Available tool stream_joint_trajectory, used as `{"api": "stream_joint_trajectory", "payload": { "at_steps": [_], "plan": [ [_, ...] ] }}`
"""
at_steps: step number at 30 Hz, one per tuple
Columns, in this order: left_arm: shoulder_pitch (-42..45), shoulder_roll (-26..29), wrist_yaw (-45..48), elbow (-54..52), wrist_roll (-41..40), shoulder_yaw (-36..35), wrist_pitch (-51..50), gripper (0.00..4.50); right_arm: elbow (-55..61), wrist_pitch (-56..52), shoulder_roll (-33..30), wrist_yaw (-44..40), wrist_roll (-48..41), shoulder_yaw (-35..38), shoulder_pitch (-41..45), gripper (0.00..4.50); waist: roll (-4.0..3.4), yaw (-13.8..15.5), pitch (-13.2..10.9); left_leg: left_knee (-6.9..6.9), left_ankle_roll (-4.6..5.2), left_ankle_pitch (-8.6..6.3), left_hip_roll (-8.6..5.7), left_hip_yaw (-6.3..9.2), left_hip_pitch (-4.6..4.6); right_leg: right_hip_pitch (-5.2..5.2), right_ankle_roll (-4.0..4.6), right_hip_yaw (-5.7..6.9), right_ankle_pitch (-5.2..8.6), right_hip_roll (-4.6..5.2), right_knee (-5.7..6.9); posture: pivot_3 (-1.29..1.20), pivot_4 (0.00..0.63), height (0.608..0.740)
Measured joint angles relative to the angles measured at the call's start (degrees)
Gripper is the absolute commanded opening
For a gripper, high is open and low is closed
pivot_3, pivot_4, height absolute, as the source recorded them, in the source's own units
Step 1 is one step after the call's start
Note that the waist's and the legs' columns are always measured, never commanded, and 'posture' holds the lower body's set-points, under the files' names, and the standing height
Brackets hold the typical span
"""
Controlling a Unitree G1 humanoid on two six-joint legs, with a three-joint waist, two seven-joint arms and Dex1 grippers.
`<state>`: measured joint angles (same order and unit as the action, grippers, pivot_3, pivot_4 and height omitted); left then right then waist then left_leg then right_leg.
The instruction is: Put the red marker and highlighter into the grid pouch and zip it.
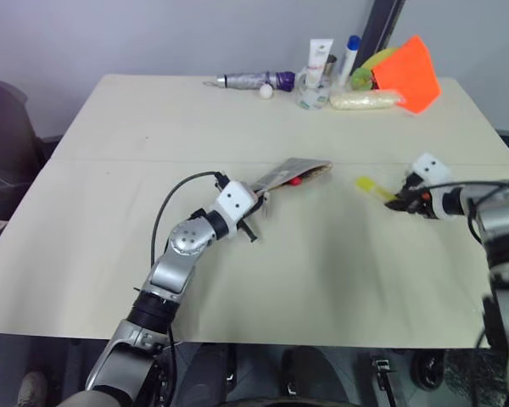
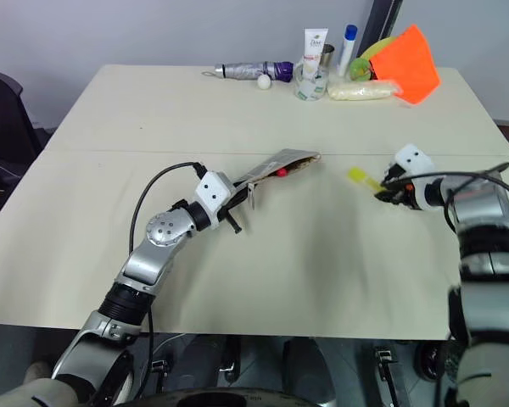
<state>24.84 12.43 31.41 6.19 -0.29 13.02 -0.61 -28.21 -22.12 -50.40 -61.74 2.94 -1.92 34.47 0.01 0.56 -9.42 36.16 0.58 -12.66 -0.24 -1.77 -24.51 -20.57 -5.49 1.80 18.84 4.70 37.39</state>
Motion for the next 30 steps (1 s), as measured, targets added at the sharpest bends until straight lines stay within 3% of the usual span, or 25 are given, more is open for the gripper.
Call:
{"api": "stream_joint_trajectory", "payload": {
  "at_steps": [6, 11, 17, 30],
  "plan": [
    [0.09, 0.24, 1.76, -0.25, -0.35, -0.17, 0.23, 0.00, 37.62, -12.95, -2.89, -1.08, -7.68, 5.27, -15.72, 0.84, -0.09, 0.19, -0.07, 0.06, -0.01, 0.00, 0.01, 0.03, 0.01, 0.01, -0.02, -0.01, -0.01, 0.01, 0.05, 0.00, 0.150, 0.740],
    [0.34, 0.38, 3.23, 0.08, 0.46, 1.45, 2.09, 0.00, 55.41, -22.46, -3.04, 1.46, -12.77, 7.48, -17.54, 0.84, -0.03, 0.17, -0.08, 0.07, -0.01, -0.01, 0.01, 0.05, 0.01, 0.01, -0.01, -0.02, -0.01, 0.06, 0.01, 0.00, 0.150, 0.740],
    [0.80, 0.18, 3.46, 1.01, 1.06, 1.94, 2.99, 0.00, 60.72, -28.60, -2.86, 4.99, -15.74, 6.72, -16.04, 0.84, 0.00, 0.16, -0.10, 0.03, 0.01, -0.02, 0.01, 0.05, -0.01, -0.01, 0.00, -0.02, -0.01, 0.08, -0.06, 0.00, 0.150, 0.740],
    [0.63, -0.15, 3.51, 1.42, 1.10, 2.05, 3.85, 0.00, 57.25, -29.85, -2.63, 9.93, -16.94, -0.14, -11.34, 0.84, 0.00, 0.14, -0.10, 0.03, 0.02, -0.02, 0.01, 0.05, -0.02, -0.03, 0.00, -0.02, -0.01, 0.08, -0.07, 0.00, 0.150, 0.740]
  ]
}}
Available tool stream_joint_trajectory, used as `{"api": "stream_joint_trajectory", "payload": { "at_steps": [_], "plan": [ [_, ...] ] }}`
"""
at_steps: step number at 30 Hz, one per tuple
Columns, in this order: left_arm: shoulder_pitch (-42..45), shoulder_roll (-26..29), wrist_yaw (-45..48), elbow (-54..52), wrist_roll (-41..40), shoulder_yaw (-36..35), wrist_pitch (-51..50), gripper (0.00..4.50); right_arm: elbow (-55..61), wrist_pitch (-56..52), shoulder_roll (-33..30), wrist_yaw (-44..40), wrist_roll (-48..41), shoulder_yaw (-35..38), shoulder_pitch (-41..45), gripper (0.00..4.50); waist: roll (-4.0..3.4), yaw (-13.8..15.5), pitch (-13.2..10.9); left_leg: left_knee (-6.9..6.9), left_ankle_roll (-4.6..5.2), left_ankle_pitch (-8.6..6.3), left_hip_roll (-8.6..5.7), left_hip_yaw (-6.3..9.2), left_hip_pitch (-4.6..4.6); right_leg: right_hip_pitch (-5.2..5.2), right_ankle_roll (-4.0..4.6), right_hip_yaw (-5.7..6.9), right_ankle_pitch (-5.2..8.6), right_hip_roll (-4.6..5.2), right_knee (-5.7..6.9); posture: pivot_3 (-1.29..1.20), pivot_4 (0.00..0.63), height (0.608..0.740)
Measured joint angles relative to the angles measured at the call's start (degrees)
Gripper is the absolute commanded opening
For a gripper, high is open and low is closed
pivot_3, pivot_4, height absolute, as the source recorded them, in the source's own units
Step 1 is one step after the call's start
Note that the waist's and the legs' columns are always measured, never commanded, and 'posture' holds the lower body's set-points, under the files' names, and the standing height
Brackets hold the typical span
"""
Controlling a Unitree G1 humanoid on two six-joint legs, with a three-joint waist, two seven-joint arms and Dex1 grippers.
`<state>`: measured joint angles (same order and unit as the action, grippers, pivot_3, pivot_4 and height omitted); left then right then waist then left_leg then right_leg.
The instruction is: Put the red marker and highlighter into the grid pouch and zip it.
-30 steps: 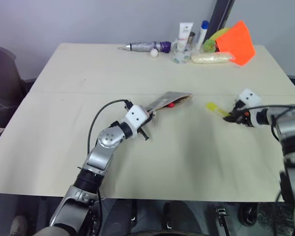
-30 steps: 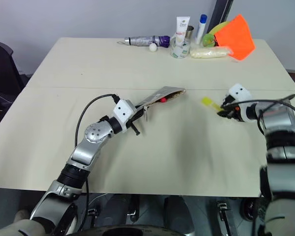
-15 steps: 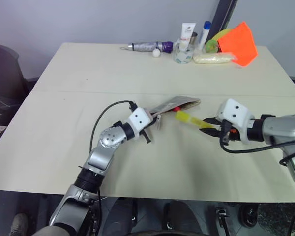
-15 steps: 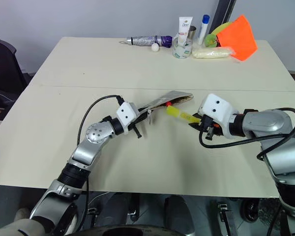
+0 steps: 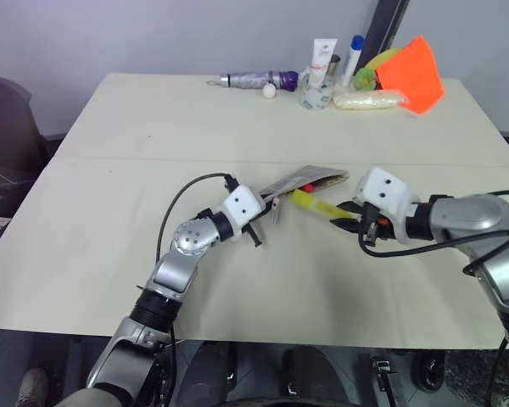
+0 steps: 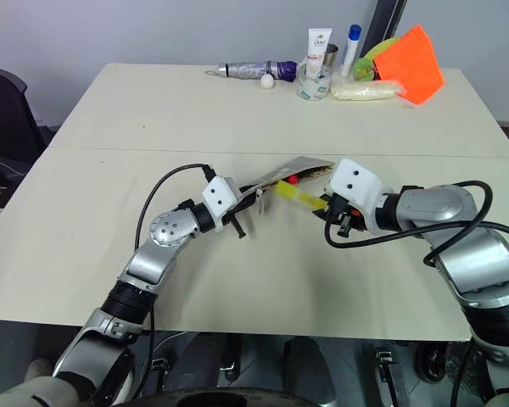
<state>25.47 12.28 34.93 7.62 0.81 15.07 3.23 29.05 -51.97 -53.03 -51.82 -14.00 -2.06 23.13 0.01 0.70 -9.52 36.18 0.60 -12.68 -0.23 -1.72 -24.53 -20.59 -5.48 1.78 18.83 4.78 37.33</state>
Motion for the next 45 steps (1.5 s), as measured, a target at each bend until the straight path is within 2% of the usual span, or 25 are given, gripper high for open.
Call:
{"api": "stream_joint_trajectory", "payload": {
  "at_steps": [7, 13, 19, 23, 29, 32, 39, 41, 43, 45],
  "plan": [
    [-0.09, -0.01, -0.03, -0.04, 0.00, 0.01, 0.07, 0.00, -2.73, 0.75, -1.21, 0.67, 0.29, -0.02, 0.45, 0.84, 0.00, 0.00, 0.00, 0.00, 0.01, 0.00, 0.00, 0.00, 0.00, 0.00, 0.00, 0.00, 0.00, 0.00, 0.00, 0.00, 0.150, 0.740],
    [-0.15, 0.09, 0.07, -0.03, 0.36, 0.17, 1.33, 0.00, -4.81, 2.50, -4.90, 0.76, 2.30, -0.42, 0.33, 0.84, 0.00, 0.00, 0.00, 0.00, 0.01, 0.00, 0.00, 0.00, 0.00, 0.00, 0.00, 0.00, 0.00, 0.00, 0.00, 0.00, 0.150, 0.740],
    [-0.16, 2.07, 1.69, -0.04, 3.14, 2.80, 5.50, 0.00, -6.48, 7.17, -11.23, -0.55, 7.17, -4.50, 1.44, 0.84, -0.02, -0.02, -0.01, -0.02, 0.01, 0.00, 0.00, -0.02, -0.04, -0.06, 0.00, 0.00, 0.00, 0.00, 0.00, 0.00, 0.150, 0.740],
    [0.02, 3.88, 2.75, -0.02, 6.09, 4.79, 9.00, 0.00, -6.75, 9.98, -12.34, -2.12, 10.67, -8.16, 3.87, 0.84, -0.02, -0.17, -0.01, -0.03, 0.00, 0.00, 0.00, -0.01, -0.03, -0.08, 0.00, -0.01, 0.00, -0.01, 0.00, 0.00, 0.150, 0.740],
    [0.64, 4.59, 3.69, 0.17, 7.50, 6.10, 11.04, 0.00, -5.60, 13.38, -12.22, -5.51, 15.08, -14.08, 6.71, 0.84, -0.02, -0.07, -0.01, -0.01, 0.01, 0.00, 0.00, -0.01, -0.11, -0.13, 0.00, -0.01, 0.00, 0.01, 0.00, 0.00, 0.150, 0.740],
    [1.17, 4.53, 4.37, 0.19, 7.45, 6.27, 11.24, 0.00, -4.81, 13.95, -8.81, -6.20, 17.74, -17.83, 9.47, 0.84, -0.02, -0.22, -0.01, -0.02, 0.00, 0.00, 0.00, -0.01, -0.11, -0.15, 0.01, -0.01, 0.00, 0.00, 0.01, 0.00, 0.150, 0.740],
    [1.23, 4.61, 5.38, 0.09, 7.17, 6.38, 11.32, 0.00, -3.89, 13.50, -6.52, -7.58, 18.44, -18.84, 10.59, 0.84, -0.02, 0.02, -0.01, 0.02, 0.00, 0.00, -0.01, -0.01, -0.21, -0.20, 0.00, 0.00, 0.00, 0.00, 0.01, 0.00, 0.150, 0.740],
    [1.13, 4.52, 5.55, 0.06, 6.96, 6.32, 11.12, 0.00, -3.89, 13.61, -6.52, -8.00, 18.25, -18.49, 10.58, 1.91, -0.02, -0.05, -0.01, 0.02, 0.00, 0.00, -0.01, -0.01, -0.21, -0.21, 0.00, 0.00, 0.00, 0.00, 0.01, 0.00, 0.150, 0.740],
    [0.93, 4.25, 5.55, 0.04, 6.32, 6.15, 10.56, 0.00, -3.14, 13.78, -6.49, -8.38, 17.18, -16.96, 10.57, 2.73, -0.02, -0.06, -0.01, 0.01, 0.00, 0.00, -0.01, -0.01, -0.21, -0.21, 0.00, 0.00, 0.00, -0.01, 0.01, 0.00, 0.150, 0.740],
    [0.51, 3.19, 5.40, -0.26, 4.94, 5.55, 8.74, 0.00, -1.46, 12.93, -5.25, -8.63, 14.23, -12.89, 10.55, 3.73, -0.02, -0.05, -0.01, 0.01, 0.00, 0.00, -0.01, -0.01, -0.21, -0.20, -0.01, 0.00, 0.00, -0.01, 0.01, 0.00, 0.150, 0.740]
  ]
}}
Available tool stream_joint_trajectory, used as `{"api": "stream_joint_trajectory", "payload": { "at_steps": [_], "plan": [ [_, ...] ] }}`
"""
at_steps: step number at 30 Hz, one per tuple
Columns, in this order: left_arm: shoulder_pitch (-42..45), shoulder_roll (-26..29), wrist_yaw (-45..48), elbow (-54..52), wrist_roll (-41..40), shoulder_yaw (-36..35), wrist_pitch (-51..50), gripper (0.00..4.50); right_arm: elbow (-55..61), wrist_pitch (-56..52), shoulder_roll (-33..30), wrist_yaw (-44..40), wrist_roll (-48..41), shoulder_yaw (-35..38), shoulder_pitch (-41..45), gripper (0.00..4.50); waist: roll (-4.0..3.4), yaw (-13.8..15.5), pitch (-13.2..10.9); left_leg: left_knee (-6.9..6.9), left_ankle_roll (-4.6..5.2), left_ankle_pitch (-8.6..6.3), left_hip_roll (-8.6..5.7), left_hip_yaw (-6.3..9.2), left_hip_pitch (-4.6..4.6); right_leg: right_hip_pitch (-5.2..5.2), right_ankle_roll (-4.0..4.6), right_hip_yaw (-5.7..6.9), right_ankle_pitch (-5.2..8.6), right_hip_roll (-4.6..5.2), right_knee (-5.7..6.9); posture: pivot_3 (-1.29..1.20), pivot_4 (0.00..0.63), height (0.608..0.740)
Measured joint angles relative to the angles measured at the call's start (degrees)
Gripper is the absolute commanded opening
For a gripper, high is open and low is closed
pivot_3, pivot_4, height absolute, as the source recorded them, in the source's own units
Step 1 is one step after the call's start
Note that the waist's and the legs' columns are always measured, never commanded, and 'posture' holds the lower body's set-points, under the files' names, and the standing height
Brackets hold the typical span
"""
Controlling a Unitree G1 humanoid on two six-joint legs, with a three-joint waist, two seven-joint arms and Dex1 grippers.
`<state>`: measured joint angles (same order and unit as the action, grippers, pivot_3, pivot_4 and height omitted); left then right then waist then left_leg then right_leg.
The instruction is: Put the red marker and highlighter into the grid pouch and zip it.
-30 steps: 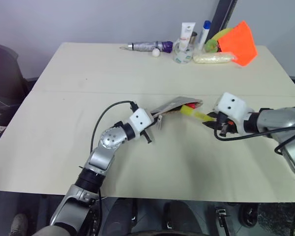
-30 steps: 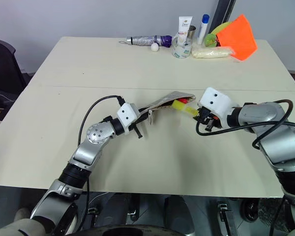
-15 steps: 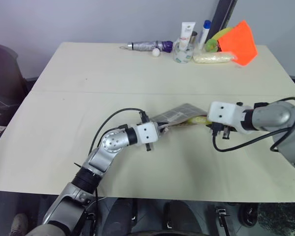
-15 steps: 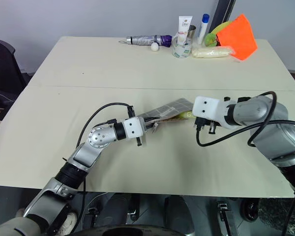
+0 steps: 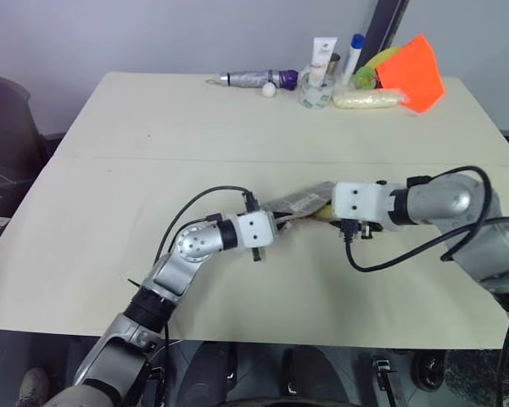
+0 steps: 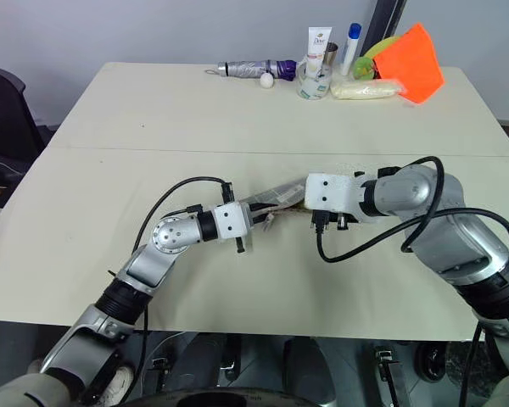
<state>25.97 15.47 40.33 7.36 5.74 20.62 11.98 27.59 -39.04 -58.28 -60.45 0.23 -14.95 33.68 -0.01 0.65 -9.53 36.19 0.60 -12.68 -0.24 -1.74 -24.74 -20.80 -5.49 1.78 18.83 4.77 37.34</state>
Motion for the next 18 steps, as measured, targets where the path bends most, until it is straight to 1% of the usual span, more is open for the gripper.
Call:
{"api": "stream_joint_trajectory", "payload": {
  "at_steps": [1, 4, 7, 9, 11, 13, 18],
  "plan": [
    [-0.02, -0.52, -0.22, -0.16, -0.68, -0.50, -1.04, 0.00, 0.85, -0.98, 1.03, 0.00, -1.76, 2.27, 0.02, 4.22, 0.00, 0.00, 0.00, 0.01, 0.00, 0.00, 0.00, 0.00, 0.00, 0.01, 0.00, 0.00, 0.00, -0.01, 0.01, 0.00, 0.150, 0.740],
    [0.01, -2.57, -0.98, -0.87, -3.79, -2.49, -5.18, 0.00, 2.66, -4.45, 2.02, -0.07, -7.05, 8.29, 0.56, 4.22, 0.00, 0.03, 0.00, 0.05, 0.00, 0.00, 0.00, 0.00, 0.00, 0.03, -0.01, 0.01, -0.01, -0.01, 0.03, 0.00, 0.150, 0.740],
    [1.28, -6.45, -3.13, -0.95, -9.42, -6.83, -12.91, 0.00, 2.68, -9.51, 2.65, 0.10, -12.91, 16.32, 2.30, 4.22, 0.02, 0.14, -0.01, 0.12, 0.02, 0.00, 0.00, 0.03, 0.00, 0.07, -0.04, 0.04, -0.02, -0.01, 0.04, 0.00, 0.150, 0.740],
    [2.66, -8.12, -4.49, -1.22, -12.51, -9.37, -17.47, 0.00, 3.01, -11.52, 2.64, 0.48, -15.25, 19.19, 2.30, 4.22, 0.04, 0.07, 0.00, 0.12, 0.03, -0.01, 0.00, 0.04, 0.00, 0.09, -0.05, 0.04, -0.03, -0.01, 0.04, 0.00, 0.150, 0.740],
    [3.83, -9.53, -5.53, -1.76, -15.32, -11.26, -21.76, 0.00, 3.90, -13.31, 2.77, 1.14, -17.50, 20.75, 0.95, 4.22, 0.05, 0.07, 0.00, 0.10, 0.03, -0.01, 0.00, 0.04, 0.00, 0.08, -0.05, 0.05, -0.03, -0.03, 0.04, 0.00, 0.150, 0.740],
    [4.48, -11.09, -6.46, -2.08, -17.83, -12.84, -25.08, 0.00, 4.43, -14.87, 4.33, 2.86, -19.21, 21.02, -1.21, 4.22, 0.05, 0.02, 0.00, 0.09, 0.03, -0.01, 0.00, 0.03, 0.00, 0.08, -0.05, 0.04, -0.03, -0.05, 0.05, 0.00, 0.150, 0.740],
    [5.33, -11.95, -7.87, -2.61, -20.36, -13.92, -28.29, 0.00, 3.35, -15.43, 7.21, 9.39, -18.75, 19.70, -3.72, 4.22, 0.05, -0.03, 0.00, 0.15, 0.03, 0.00, -0.01, 0.02, 0.00, 0.06, -0.05, 0.04, -0.03, -0.08, 0.14, 0.00, 0.150, 0.740]
  ]
}}
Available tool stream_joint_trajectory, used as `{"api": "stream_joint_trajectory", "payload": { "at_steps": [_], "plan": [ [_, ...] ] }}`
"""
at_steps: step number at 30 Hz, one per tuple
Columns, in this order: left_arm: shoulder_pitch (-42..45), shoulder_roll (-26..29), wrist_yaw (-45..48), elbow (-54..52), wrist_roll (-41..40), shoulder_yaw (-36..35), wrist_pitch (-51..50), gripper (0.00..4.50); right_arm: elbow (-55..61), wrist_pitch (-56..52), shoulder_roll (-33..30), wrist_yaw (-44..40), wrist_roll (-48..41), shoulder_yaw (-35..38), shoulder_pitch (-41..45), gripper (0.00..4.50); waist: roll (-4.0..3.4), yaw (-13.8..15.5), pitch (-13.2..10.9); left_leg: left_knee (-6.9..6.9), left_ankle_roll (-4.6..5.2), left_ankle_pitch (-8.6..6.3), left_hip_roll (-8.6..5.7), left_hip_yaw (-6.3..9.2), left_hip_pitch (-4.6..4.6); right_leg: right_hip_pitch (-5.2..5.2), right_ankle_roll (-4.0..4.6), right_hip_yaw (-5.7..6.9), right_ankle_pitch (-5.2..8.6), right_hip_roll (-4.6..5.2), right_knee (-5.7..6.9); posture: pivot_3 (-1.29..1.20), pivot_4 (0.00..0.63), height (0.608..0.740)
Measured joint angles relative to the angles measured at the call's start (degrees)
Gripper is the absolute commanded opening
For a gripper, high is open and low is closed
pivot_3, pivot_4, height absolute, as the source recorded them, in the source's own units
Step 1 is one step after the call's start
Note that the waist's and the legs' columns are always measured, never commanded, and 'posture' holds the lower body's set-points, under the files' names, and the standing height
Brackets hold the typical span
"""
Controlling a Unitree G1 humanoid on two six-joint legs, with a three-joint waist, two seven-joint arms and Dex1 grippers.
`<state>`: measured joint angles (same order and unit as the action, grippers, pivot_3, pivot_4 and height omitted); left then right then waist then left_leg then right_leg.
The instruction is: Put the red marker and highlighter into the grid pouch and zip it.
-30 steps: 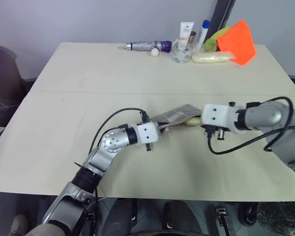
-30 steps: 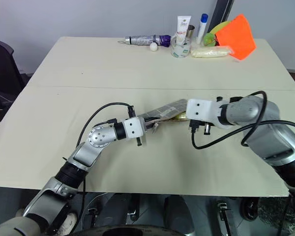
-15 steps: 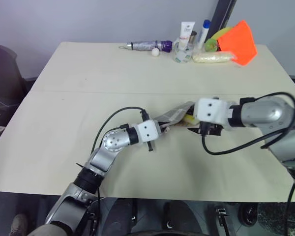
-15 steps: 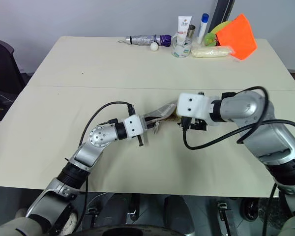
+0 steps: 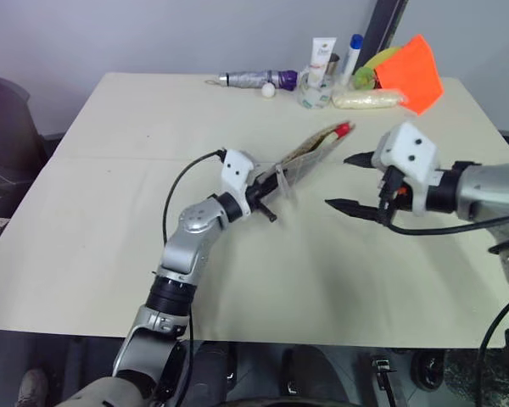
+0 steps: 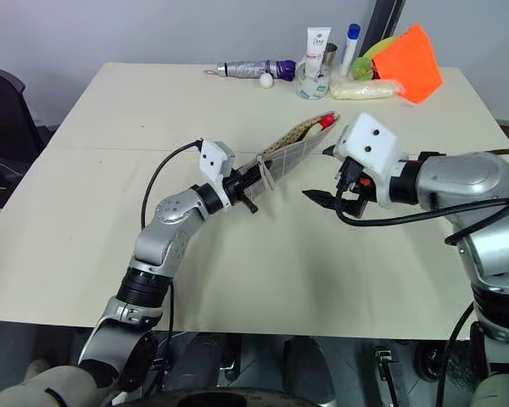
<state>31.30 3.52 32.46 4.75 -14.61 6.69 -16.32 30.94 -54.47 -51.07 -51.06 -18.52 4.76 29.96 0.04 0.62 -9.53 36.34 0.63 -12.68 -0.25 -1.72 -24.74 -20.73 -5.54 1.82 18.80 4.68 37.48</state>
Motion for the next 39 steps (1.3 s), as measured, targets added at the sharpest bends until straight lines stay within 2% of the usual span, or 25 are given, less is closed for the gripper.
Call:
{"api": "stream_joint_trajectory", "payload": {
  "at_steps": [5, 14, 20, 22, 24, 29, 34, 39],
  "plan": [
    [0.02, 0.40, -0.54, -0.43, -1.01, -1.27, -1.23, 0.00, -1.57, 0.74, 1.73, 3.83, 0.39, -2.31, -1.67, 4.22, 0.00, 0.03, 0.00, 0.01, 0.00, 0.00, 0.00, 0.00, 0.00, 0.00, 0.00, 0.00, 0.00, -0.01, 0.02, 0.00, 0.150, 0.740],
    [1.24, -2.72, -2.57, -0.63, -8.42, -4.72, -8.75, 0.00, -2.62, -0.86, 15.52, 12.18, -2.14, -5.61, 0.54, 4.22, 0.01, 0.03, 0.00, 0.03, -0.01, 0.01, 0.00, 0.01, 0.00, 0.00, 0.00, 0.00, 0.00, -0.04, 0.04, 0.00, 0.150, 0.740],
    [1.28, -2.62, -2.47, -0.65, -9.32, -4.69, -9.73, 0.00, -5.57, -3.02, 22.26, 17.25, -3.07, -6.48, 2.57, 4.22, 0.01, 0.04, 0.00, 0.03, -0.02, 0.01, -0.01, 0.00, 0.00, -0.01, 0.00, 0.00, 0.00, -0.06, 0.05, 0.00, 0.150, 0.740],
    [1.29, -2.66, -2.51, -0.65, -9.39, -4.64, -9.73, 0.00, -5.95, -3.76, 23.45, 18.24, -3.15, -7.02, 2.82, 3.71, 0.01, 0.07, 0.00, 0.03, -0.02, 0.01, -0.02, 0.00, 0.00, -0.01, 0.00, 0.00, 0.00, -0.05, 0.05, 0.00, 0.150, 0.740],
    [1.28, -2.71, -2.60, -0.65, -9.40, -4.58, -9.73, 0.00, -6.37, -4.65, 24.28, 19.18, -3.25, -7.63, 2.82, 2.92, 0.01, 0.04, 0.00, 0.03, -0.02, 0.01, -0.02, 0.00, 0.00, -0.01, 0.00, 0.00, 0.00, -0.05, 0.05, 0.00, 0.150, 0.740],
    [1.24, -3.04, -2.68, -0.70, -9.40, -4.05, -9.72, 0.00, -6.54, -6.48, 25.29, 20.65, -4.24, -7.75, 2.92, 0.18, 0.01, 0.00, 0.00, 0.01, -0.01, 0.01, -0.02, 0.00, 0.00, -0.02, 0.00, -0.01, 0.00, -0.05, 0.05, 0.00, 0.150, 0.740],
    [0.95, -1.53, -2.56, -0.79, -7.25, -2.88, -7.61, 0.00, -6.54, -7.08, 23.88, 21.10, -4.40, -7.57, 4.15, 0.08, 0.01, -0.02, 0.00, 0.00, -0.01, 0.01, -0.02, 0.00, 0.00, -0.03, 0.00, -0.01, 0.00, -0.06, 0.05, 0.00, 0.150, 0.740],
    [0.70, 4.98, 0.32, 0.34, 1.58, 2.30, 2.92, 0.00, -6.57, -6.89, 15.94, 19.87, -4.26, -5.56, 8.44, 0.08, 0.00, 0.00, -0.01, -0.05, -0.01, 0.01, -0.02, -0.03, 0.00, -0.07, 0.00, -0.03, 0.00, -0.04, 0.04, 0.00, 0.150, 0.740]
  ]
}}
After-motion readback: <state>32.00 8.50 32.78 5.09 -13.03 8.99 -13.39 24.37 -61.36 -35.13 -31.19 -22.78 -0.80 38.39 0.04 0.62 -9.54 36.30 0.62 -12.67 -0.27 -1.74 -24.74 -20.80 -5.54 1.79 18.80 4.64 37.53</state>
